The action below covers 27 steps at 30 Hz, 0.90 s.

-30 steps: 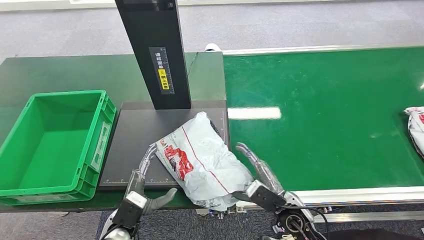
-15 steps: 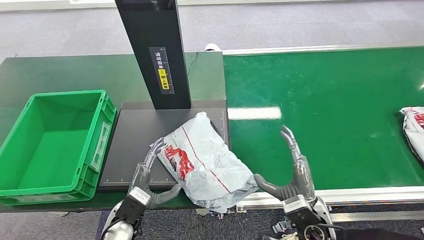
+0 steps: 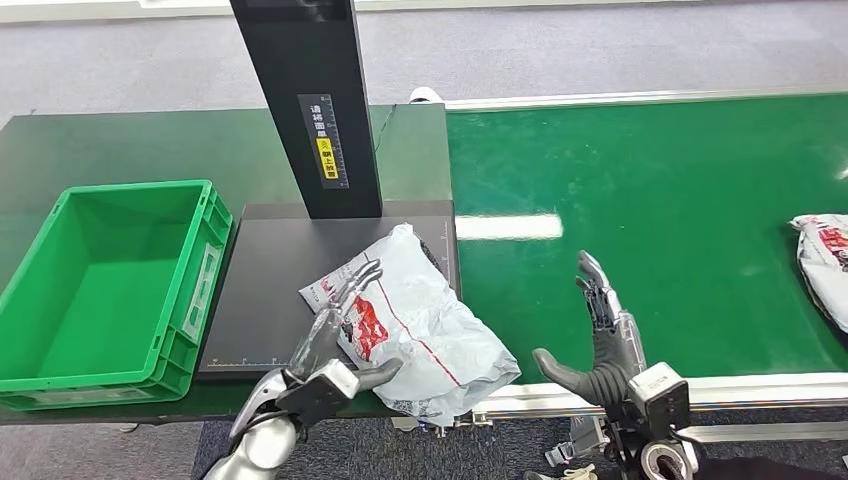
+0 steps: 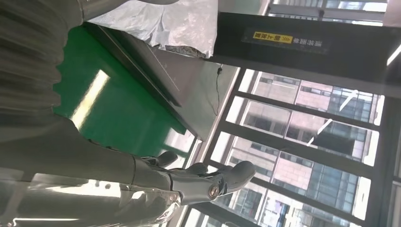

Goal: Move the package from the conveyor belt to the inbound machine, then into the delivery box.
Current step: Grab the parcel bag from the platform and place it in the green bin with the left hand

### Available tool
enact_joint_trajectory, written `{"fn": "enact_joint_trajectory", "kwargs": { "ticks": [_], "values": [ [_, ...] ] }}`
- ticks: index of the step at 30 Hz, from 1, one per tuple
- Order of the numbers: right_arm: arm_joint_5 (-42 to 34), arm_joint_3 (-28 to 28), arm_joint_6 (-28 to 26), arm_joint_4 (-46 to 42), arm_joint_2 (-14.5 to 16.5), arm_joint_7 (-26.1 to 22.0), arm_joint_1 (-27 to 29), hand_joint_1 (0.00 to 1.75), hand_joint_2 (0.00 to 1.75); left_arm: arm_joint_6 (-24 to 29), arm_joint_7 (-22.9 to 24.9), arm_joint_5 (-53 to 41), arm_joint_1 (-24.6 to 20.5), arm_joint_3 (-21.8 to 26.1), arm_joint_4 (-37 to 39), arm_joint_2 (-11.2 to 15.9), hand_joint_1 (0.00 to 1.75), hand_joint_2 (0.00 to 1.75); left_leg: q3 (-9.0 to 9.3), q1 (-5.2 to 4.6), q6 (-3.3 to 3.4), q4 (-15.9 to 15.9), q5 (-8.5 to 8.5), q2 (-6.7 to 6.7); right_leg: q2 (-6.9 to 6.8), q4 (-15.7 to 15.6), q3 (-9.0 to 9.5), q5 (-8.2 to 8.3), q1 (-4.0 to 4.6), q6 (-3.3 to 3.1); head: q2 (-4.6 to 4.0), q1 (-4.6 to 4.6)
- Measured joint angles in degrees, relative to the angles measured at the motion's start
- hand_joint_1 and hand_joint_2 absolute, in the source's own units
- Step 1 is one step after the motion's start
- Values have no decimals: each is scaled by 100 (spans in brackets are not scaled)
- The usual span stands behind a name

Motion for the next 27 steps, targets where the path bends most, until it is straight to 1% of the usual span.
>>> {"fn": "enact_joint_trajectory", "kwargs": {
  "ticks": [2,4,6,8,12,18,19,22,23,25,27],
  "values": [
    [90,-1,-1,41,31,-15,-51,0,175,-16,261,-220,-268,-140,291,4,0,175,1,0,0,1,1,-1,0,0,0,0,0,0,0,0],
    [165,-1,-21,73,63,-25,-90,0,175,-91,643,-482,-547,-277,640,-5,0,175,1,0,0,1,1,-1,0,0,0,1,0,0,0,-1],
    [259,-2,-65,96,101,-27,-110,0,175,-159,1055,-754,-815,-411,1040,-40,0,175,1,0,0,1,1,-1,0,1,0,1,0,0,0,-1],
    [383,-2,-134,122,141,-14,-131,0,175,-129,1342,-1006,-1067,-527,1468,-111,0,175,0,0,0,1,1,0,0,1,0,1,0,0,0,0],
    [557,-2,-236,205,197,15,-216,0,175,18,1615,-1395,-1464,-723,2228,-267,0,175,-1,-1,0,1,1,-1,0,0,1,1,-1,0,0,-1],
    [640,-4,-292,304,244,32,-276,0,175,30,1766,-1594,-1752,-851,2827,-375,0,175,4,0,0,1,1,-4,-2,1,9,1,0,0,0,-1],
    [704,-5,-342,316,253,46,-276,0,175,1,1837,-1673,-1799,-869,2912,-386,34,175,7,0,0,0,1,-5,-4,0,14,0,0,1,0,-1],
    [966,-5,-573,345,275,94,-274,0,175,-67,2040,-1923,-1930,-903,3170,-417,161,175,25,0,2,-2,-2,-8,-7,0,41,-3,0,1,0,0],
    [1038,-4,-643,352,280,105,-274,0,175,-69,2059,-1981,-1957,-908,3236,-426,171,175,32,-1,3,-2,-3,-8,-8,0,51,-4,0,2,0,1],
    [1152,-3,-756,358,286,129,-272,0,175,-9,2024,-2047,-1976,-908,3316,-428,175,175,43,-1,5,-3,-6,-8,-8,-1,64,-5,-1,2,0,1],
    [1238,-3,-835,358,286,164,-268,0,175,127,1965,-2105,-1975,-897,3340,-412,175,175,50,-1,6,-3,-6,-10,-8,-1,70,-5,-1,2,0,0]
  ]
}}
